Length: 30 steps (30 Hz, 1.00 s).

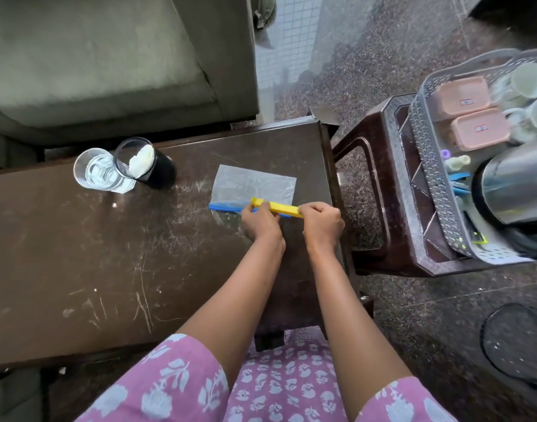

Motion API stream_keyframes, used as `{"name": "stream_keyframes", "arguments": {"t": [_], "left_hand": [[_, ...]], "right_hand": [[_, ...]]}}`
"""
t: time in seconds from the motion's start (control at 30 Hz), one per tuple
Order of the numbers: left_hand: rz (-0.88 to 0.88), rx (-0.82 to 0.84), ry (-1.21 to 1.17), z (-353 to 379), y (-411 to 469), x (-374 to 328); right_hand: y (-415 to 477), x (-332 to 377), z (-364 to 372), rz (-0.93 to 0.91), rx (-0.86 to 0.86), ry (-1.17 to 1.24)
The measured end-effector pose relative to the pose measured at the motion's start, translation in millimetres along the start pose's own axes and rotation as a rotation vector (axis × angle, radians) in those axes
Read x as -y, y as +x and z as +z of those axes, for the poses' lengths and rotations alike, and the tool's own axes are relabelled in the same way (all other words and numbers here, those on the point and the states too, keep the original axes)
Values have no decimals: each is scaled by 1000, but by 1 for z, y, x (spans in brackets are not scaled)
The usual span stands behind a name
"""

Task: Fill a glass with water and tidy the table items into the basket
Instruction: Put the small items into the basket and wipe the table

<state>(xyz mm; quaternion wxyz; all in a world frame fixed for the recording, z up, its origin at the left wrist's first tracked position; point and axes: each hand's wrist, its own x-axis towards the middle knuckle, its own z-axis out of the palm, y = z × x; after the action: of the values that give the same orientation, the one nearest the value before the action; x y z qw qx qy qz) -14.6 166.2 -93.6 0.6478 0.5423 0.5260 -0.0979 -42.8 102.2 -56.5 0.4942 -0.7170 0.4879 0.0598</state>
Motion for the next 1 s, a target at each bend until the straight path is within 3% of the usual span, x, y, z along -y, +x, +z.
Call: {"name": "stream_keyframes", "arguments": {"t": [0.17, 0.3, 0.5, 0.77, 1.0], "left_hand": [[167, 96, 50, 55, -44, -6], [320, 291, 182, 105, -76, -7], [651, 519, 577, 175, -115, -11], [999, 454, 1295, 240, -128, -8], [1053, 470, 1731, 262, -131, -4]], "right_hand": [[24, 5, -41, -33, -138, 163], [46, 18, -84, -27, -286, 288], [93, 21, -142, -27, -546, 322], [144, 23, -181, -12, -543, 99], [157, 29, -176, 9, -531, -83]]}}
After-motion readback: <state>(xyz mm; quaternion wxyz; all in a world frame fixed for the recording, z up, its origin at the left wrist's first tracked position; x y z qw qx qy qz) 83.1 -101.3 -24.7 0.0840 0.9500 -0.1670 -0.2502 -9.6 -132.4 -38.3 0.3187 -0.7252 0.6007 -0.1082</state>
